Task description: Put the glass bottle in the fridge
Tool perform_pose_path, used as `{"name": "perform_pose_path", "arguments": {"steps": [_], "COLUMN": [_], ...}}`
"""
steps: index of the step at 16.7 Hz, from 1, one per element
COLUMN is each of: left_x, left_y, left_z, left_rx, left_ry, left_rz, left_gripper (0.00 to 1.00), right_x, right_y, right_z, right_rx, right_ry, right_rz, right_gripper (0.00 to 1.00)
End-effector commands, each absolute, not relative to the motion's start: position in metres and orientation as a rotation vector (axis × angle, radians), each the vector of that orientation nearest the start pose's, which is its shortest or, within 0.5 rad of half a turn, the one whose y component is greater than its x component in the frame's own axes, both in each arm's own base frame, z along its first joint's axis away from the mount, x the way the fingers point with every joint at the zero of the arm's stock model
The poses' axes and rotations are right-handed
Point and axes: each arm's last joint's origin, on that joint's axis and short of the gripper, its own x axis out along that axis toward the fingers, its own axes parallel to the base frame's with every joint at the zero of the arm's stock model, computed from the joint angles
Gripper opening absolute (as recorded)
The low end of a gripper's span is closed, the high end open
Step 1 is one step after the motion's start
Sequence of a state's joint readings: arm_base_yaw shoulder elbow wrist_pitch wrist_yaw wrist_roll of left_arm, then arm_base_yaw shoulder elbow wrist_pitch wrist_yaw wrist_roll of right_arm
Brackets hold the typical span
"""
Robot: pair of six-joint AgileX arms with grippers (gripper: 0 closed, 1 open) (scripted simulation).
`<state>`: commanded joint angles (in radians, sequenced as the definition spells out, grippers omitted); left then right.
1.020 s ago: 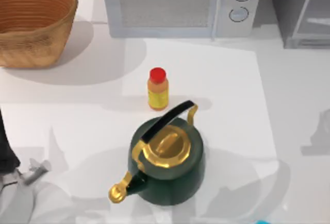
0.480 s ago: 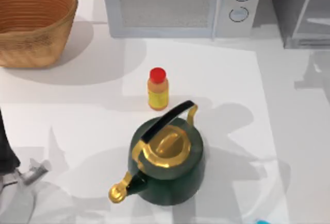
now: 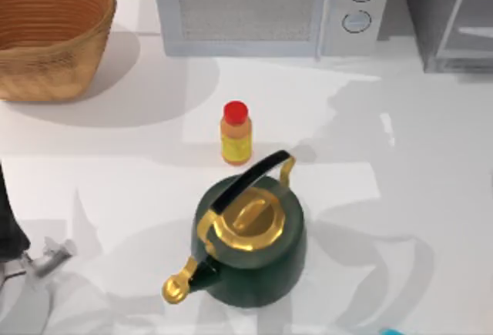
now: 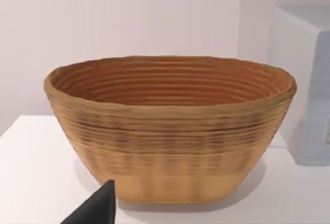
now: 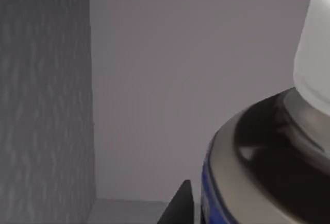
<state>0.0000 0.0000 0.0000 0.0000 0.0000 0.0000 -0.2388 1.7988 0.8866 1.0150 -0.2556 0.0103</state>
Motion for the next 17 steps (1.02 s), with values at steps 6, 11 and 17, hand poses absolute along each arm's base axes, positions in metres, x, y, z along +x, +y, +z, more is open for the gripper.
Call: {"name": "perform_pose_path", "arguments": {"steps": [6, 11, 17], "left_x": [0.106, 0.106, 0.106], "left_y": [-0.001, -0.001, -0.001], "left_z": [0.16, 0.16, 0.16], "left_rx": [0.0, 0.0, 0.0], "left_ry": [0.0, 0.0, 0.0], "left_rz": [0.0, 0.0, 0.0], "left_gripper": [1.0, 1.0, 1.0], "right_x": [0.404, 0.405, 0.427], "right_y": [-0.103, -0.104, -0.102], "right_z": [0.135, 0.13, 0.116], "right_rx": [-0.002, 0.0, 0.014], "right_ry": [-0.005, 0.002, 0.05], "right_rz": [0.003, 0.0, 0.009], "right_gripper": [0.01, 0.01, 0.01]}}
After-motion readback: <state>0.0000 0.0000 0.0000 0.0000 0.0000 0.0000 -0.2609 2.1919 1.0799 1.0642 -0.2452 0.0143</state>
